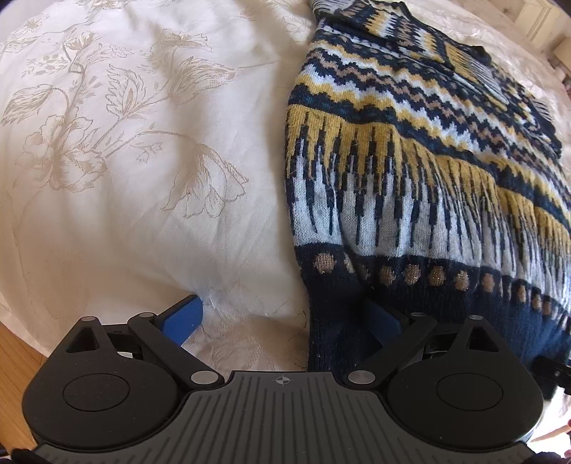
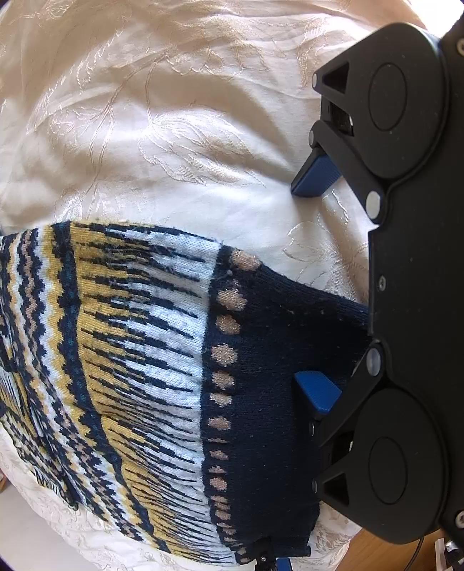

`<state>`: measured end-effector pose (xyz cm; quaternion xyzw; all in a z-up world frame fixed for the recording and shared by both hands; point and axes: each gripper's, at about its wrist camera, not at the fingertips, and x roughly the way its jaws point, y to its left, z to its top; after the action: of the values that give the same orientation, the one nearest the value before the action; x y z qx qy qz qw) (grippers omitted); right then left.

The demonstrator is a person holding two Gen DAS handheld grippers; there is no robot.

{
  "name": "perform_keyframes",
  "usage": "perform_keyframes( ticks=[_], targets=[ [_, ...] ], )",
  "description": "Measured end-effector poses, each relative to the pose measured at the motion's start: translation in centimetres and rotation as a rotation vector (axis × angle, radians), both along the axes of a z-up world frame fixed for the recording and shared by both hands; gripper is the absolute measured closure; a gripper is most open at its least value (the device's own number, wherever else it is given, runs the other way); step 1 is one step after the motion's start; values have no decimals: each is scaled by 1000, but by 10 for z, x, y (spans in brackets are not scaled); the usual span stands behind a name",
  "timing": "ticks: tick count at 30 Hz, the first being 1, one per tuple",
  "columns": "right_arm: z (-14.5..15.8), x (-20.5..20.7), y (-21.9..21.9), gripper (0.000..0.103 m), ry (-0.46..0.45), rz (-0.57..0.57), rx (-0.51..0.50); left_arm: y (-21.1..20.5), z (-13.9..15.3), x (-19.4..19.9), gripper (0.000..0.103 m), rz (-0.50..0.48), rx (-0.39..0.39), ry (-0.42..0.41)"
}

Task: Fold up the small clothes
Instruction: 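Move both tools to the navy ribbed hem of the sweater, then grasp the navy ribbed hem with both grippers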

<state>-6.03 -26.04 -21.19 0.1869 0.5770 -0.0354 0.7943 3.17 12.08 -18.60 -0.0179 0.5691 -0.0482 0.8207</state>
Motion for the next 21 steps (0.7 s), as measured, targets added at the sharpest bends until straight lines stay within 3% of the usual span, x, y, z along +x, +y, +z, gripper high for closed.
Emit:
perform_keyframes(
  ticks=[6, 12, 16, 21],
  targets=[
    [0, 0, -1, 0, -10, -4, 2, -3, -1, -12, 5, -7, -6, -28],
    [8, -6, 2, 0, 13, 33, 17, -14, 4, -33, 8, -115, -17, -30],
    [17, -15, 7, 1, -13, 81, 5, -21, 6, -43, 17, -188, -21, -43],
    [26, -25, 5, 15, -42, 58, 30, -18, 7, -36, 21, -175, -56, -48]
  ],
)
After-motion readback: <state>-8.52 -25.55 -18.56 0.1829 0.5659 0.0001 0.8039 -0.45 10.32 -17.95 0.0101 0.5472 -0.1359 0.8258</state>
